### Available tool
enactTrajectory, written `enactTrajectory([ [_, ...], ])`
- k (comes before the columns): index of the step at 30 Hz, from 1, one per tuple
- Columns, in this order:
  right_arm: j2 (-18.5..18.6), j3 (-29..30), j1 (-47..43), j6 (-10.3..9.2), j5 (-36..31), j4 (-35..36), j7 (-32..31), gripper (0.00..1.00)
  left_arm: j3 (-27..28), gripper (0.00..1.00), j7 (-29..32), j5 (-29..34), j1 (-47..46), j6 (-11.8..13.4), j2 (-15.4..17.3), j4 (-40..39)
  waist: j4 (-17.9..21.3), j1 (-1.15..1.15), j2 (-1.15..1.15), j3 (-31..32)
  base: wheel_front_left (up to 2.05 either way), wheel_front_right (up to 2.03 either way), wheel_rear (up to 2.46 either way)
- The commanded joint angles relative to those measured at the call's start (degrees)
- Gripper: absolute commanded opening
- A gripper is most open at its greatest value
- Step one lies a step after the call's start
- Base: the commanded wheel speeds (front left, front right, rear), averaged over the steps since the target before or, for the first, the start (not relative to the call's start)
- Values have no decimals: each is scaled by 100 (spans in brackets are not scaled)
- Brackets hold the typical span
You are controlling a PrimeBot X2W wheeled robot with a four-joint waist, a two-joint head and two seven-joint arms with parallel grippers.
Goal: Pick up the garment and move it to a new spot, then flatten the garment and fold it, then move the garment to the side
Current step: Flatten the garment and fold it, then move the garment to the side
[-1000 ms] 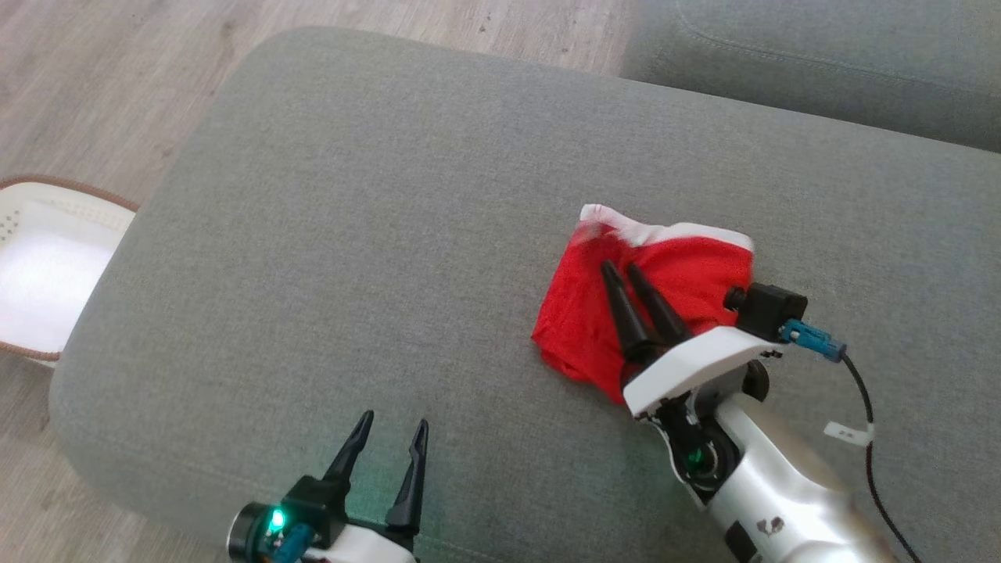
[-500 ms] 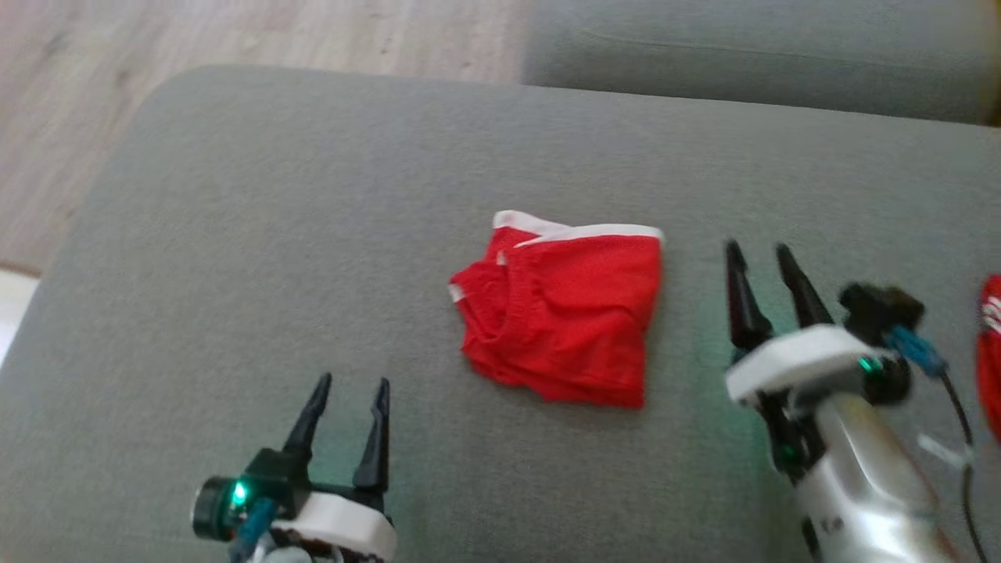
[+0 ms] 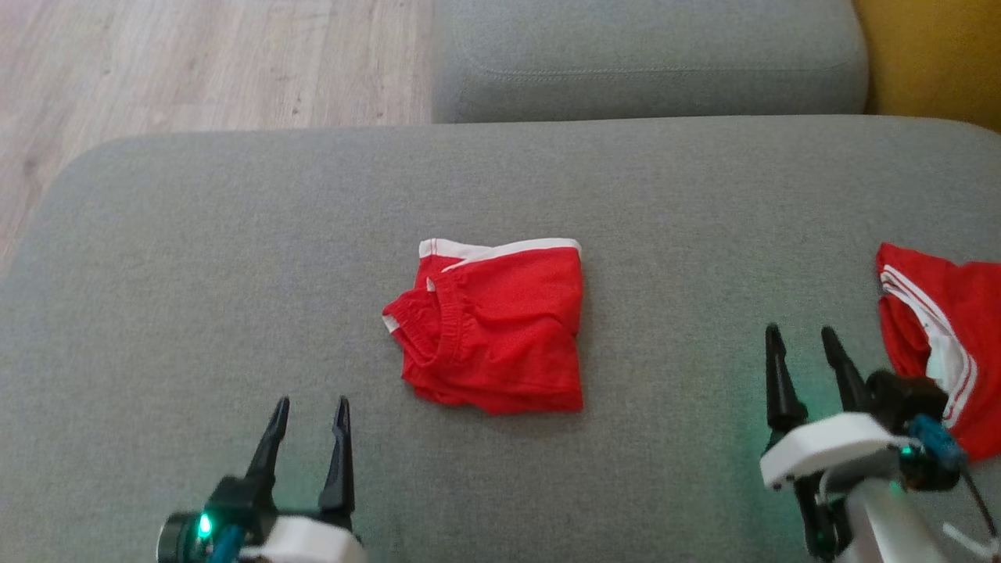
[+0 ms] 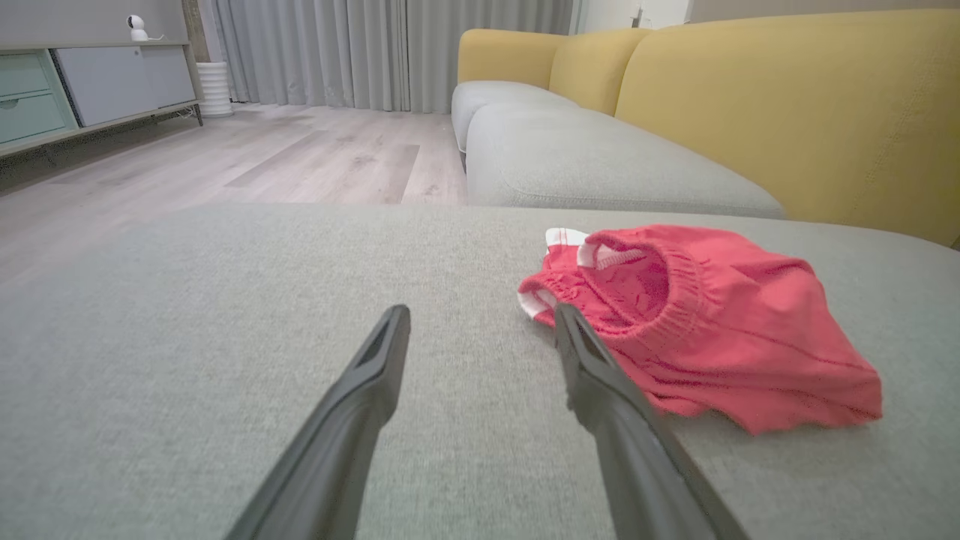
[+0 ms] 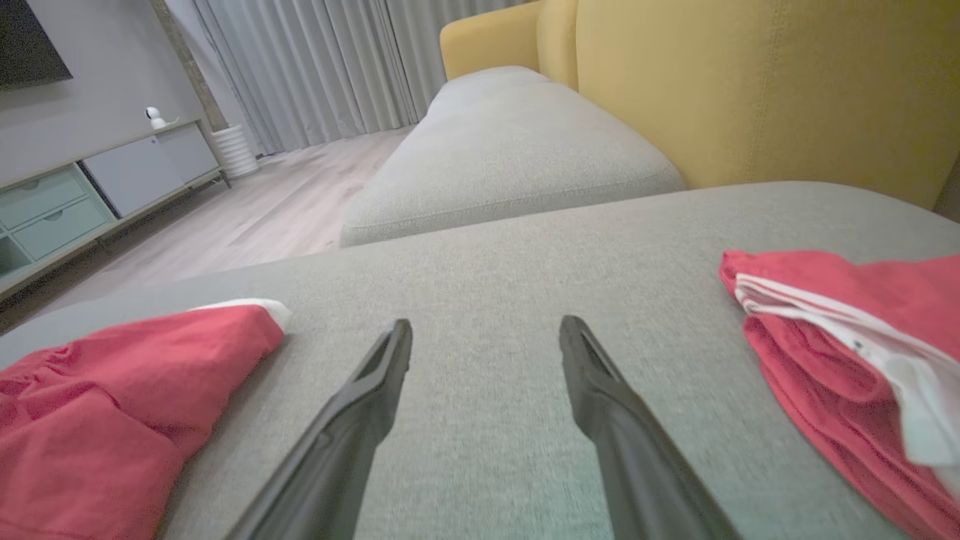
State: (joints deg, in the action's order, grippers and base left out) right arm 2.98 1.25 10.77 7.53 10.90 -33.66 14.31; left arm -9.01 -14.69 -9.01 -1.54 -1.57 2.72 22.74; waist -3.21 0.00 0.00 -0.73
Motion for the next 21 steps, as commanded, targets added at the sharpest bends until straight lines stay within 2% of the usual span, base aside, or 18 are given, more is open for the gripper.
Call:
enactTrajectory([
  [1, -9, -125, 70, -4, -43, 182, 68, 100, 231, 100, -30, 21, -82, 8, 16, -176, 29, 0, 0, 36, 0, 0, 0],
  [14, -10, -307, -38, -4, -6, 292, 69, 100, 134, 100, -30, -25, 29, -10, 16, -207, -5, 0, 0, 68, 0, 0, 0],
  [17, -10, -506, 21, -4, -8, 117, 69, 100, 43, 100, -30, -57, -13, -21, 16, -231, -91, 0, 0, -32, 0, 0, 0],
  [21, -10, -1053, 429, -4, 113, -35, 69, 100, -158, 100, -30, -126, -135, -51, 16, -247, -275, 0, 0, -356, 0, 0, 0],
])
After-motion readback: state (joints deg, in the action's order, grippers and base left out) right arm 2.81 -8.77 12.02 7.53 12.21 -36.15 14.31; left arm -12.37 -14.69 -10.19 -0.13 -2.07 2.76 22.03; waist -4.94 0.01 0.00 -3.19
